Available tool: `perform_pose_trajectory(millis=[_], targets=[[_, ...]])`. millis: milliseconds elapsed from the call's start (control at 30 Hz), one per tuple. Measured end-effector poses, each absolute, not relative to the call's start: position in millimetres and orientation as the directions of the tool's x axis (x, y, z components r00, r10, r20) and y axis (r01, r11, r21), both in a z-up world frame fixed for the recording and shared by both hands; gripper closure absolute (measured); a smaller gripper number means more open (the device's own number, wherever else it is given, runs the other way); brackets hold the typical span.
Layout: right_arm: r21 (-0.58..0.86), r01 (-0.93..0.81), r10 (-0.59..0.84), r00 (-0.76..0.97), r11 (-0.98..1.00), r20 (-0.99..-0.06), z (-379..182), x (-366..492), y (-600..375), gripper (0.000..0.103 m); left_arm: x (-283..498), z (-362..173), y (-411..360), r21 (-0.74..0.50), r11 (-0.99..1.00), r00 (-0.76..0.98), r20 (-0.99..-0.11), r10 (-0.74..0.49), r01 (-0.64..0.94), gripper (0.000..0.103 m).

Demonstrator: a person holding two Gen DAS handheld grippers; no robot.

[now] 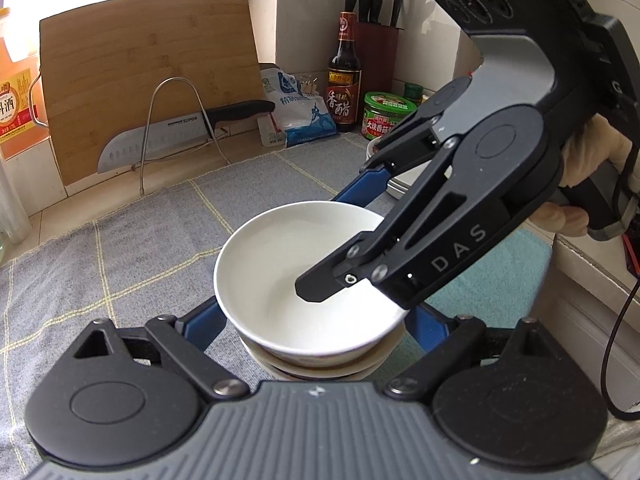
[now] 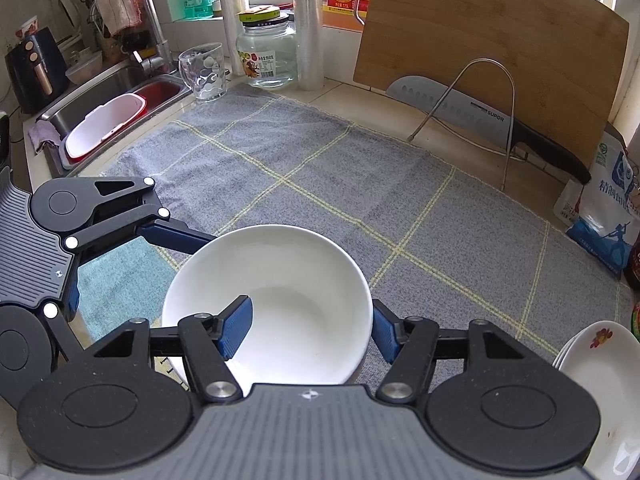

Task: Organize plates and bowls
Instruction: 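Carry the white bowl with the right tool and lower it onto the nested bowls, then open the right tool and release the bowl onto the stack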

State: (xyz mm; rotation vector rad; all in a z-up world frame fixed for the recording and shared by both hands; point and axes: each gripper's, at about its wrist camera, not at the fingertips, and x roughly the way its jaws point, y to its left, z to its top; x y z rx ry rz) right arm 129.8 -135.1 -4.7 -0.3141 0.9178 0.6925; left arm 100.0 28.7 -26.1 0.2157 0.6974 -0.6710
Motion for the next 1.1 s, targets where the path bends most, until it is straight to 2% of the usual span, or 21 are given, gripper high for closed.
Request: perform_pose_trajectory(millis=[200, 267, 333, 400, 533, 967, 1100], targets=[[0.035, -0.668, 0.411, 0.415, 0.744, -0.811, -5.6, 130.2, -134.6, 0.031, 100.4, -29.0, 27.5, -0.035, 0.769, 0.563, -0.660, -0.498, 0.639, 0.008], [0.035, -0.669, 0.417, 0.421, 0.742, -0.806, -4.7, 129.3, -135.1, 0.025, 100.0, -27.8, 27.3, -0.034, 0.766, 0.567, -0.651, -0.504, 0.642, 0.008], [0.037, -0.672, 0.429, 0.428, 0.739, -0.795, -2.5, 127.8, -134.7, 0.014, 100.6, -27.5, 27.3, -0.034, 0.765, 0.566, -0.651, -0.505, 0.643, 0.007], [0.022, -0.674, 0.425, 0.440, 0.738, -0.791, -1.0, 127.2, -133.7, 0.013, 99.8, -27.4, 28.0, -0.032, 0.764, 0.566, -0.652, -0.505, 0.645, 0.007], [0.013, -0.672, 0.430, 0.459, 0.740, -0.777, 3.1, 126.0, -135.7, 0.001, 96.0, -23.9, 32.5, -0.029, 0.760, 0.571, -0.641, -0.513, 0.649, 0.007], [-0.011, -0.606, 0.386, 0.520, 0.795, -0.762, 5.9, 112.6, -164.0, 0.001, 83.1, -10.2, 53.2, 0.014, 0.769, 0.618, -0.605, -0.502, 0.639, 0.003], [-0.019, -0.593, 0.384, 0.545, 0.805, -0.745, 9.3, 101.4, -171.8, 0.000, 79.1, -1.9, 68.1, 0.029, 0.775, 0.651, -0.563, -0.510, 0.632, 0.003]])
